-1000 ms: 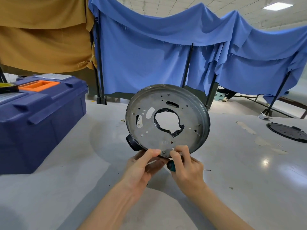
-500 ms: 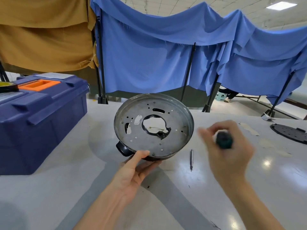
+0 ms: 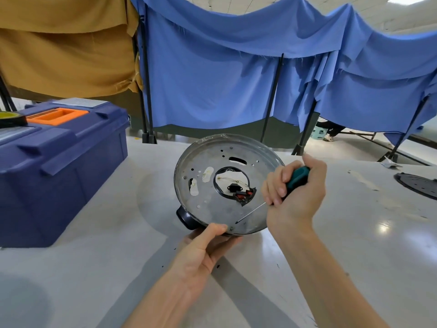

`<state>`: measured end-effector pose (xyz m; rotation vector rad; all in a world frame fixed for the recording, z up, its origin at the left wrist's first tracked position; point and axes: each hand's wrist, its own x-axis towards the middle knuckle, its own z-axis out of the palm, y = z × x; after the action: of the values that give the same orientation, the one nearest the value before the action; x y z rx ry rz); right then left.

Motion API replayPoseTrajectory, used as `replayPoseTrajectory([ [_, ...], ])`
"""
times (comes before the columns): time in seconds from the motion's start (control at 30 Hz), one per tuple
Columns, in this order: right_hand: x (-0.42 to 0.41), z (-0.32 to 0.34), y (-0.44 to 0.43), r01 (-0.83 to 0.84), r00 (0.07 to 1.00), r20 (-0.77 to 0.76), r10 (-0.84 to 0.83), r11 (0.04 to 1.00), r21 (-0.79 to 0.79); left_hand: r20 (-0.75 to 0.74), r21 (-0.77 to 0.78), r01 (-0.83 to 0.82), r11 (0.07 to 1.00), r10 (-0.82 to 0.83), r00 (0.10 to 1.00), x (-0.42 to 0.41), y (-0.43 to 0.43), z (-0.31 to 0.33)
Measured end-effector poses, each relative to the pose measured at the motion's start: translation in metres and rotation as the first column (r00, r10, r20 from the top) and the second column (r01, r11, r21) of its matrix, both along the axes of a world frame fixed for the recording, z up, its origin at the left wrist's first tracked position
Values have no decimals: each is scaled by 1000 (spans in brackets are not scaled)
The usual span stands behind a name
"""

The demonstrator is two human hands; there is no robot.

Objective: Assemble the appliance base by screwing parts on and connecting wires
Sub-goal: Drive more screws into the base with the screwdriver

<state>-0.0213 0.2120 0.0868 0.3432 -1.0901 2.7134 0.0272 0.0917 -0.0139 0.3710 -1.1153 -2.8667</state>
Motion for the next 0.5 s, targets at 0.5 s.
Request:
replayPoseTrajectory([
  [0.5, -5, -12, -9, -19, 998, -56, 22, 998, 66, 38, -7, -30, 1000, 31, 999, 0, 2, 3],
])
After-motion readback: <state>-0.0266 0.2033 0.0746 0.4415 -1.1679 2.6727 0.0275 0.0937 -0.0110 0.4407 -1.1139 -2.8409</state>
